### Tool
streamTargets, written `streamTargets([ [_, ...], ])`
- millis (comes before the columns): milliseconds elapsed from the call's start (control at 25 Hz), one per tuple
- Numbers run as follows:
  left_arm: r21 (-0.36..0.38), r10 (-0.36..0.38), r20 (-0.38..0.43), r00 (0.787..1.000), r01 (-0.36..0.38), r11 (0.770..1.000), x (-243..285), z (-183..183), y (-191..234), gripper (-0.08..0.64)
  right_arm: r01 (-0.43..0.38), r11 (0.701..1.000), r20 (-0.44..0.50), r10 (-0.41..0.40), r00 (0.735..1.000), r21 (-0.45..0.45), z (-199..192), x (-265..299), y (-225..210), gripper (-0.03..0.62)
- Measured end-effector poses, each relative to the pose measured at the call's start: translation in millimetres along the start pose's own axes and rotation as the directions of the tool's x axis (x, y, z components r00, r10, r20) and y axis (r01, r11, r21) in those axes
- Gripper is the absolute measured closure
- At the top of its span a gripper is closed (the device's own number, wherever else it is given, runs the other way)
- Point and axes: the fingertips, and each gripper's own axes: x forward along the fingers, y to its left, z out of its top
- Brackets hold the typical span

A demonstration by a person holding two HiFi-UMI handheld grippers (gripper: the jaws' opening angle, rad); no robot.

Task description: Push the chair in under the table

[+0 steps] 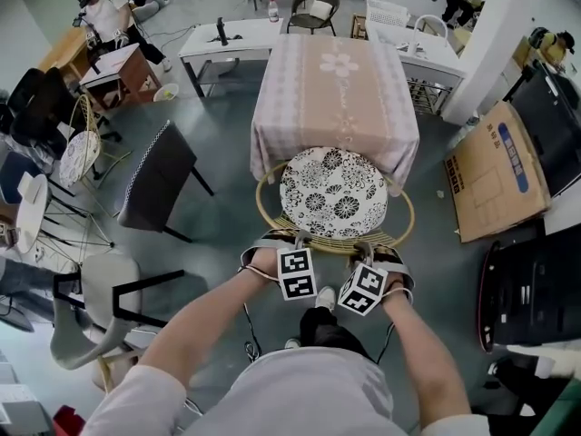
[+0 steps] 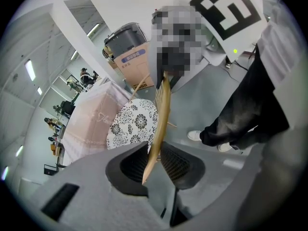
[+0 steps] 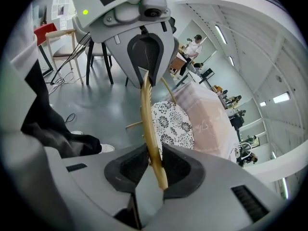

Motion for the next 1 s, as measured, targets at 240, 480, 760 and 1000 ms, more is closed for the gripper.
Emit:
streamTargets([
  [240,0.002,-0.007,-0.015,1.000,0.007,1.000,9,2,19,0.474,-0.013,1.000,0.013,0.013,1.000,-0.007,0,10,-19,0.520],
  [480,-0.006,0.004,-0.036,0.999,-0.004,1.000,19,4,40,0.474,-0.004,1.000,0.026,0.004,1.000,-0.017,1,22,-41,0.520],
  [760,-0.017,0.012,-0.066,0.998,-0.013,1.000,30,2,68,0.474,-0.013,1.000,0.045,0.014,0.999,-0.021,4,38,-65,0.520],
  [1000,-0.019,0.019,-0.084,0.996,-0.021,1.000,39,0,87,0.474,-0.015,1.000,0.063,0.016,0.998,-0.025,9,48,-83,0.520],
])
